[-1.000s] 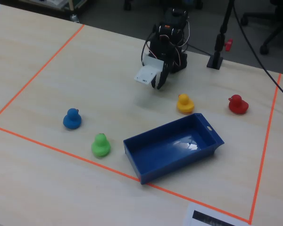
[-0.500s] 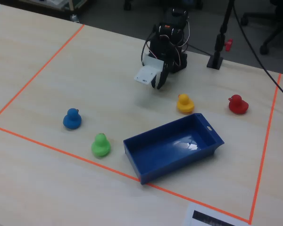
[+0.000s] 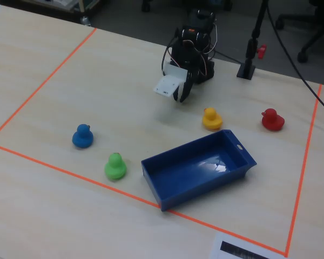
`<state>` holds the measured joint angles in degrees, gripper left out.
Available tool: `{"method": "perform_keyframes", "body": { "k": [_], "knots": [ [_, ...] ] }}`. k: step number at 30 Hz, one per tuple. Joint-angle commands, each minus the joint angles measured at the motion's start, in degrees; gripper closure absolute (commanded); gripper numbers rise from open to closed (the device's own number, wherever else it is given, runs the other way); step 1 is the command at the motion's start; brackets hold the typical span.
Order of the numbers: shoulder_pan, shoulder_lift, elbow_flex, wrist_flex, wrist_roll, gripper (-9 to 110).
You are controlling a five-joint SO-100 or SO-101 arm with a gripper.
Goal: Grasp yellow duck and put it into box.
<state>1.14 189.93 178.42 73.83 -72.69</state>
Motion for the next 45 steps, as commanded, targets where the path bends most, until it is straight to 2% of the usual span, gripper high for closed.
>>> {"method": "perform_keyframes", "body": {
  "k": [1,45],
  "knots": [
    [0.0,-0.18,-0.18,1.23,0.26,97],
    [0.0,-0.18,-0.18,1.23,0.26,95]
  ]
}}
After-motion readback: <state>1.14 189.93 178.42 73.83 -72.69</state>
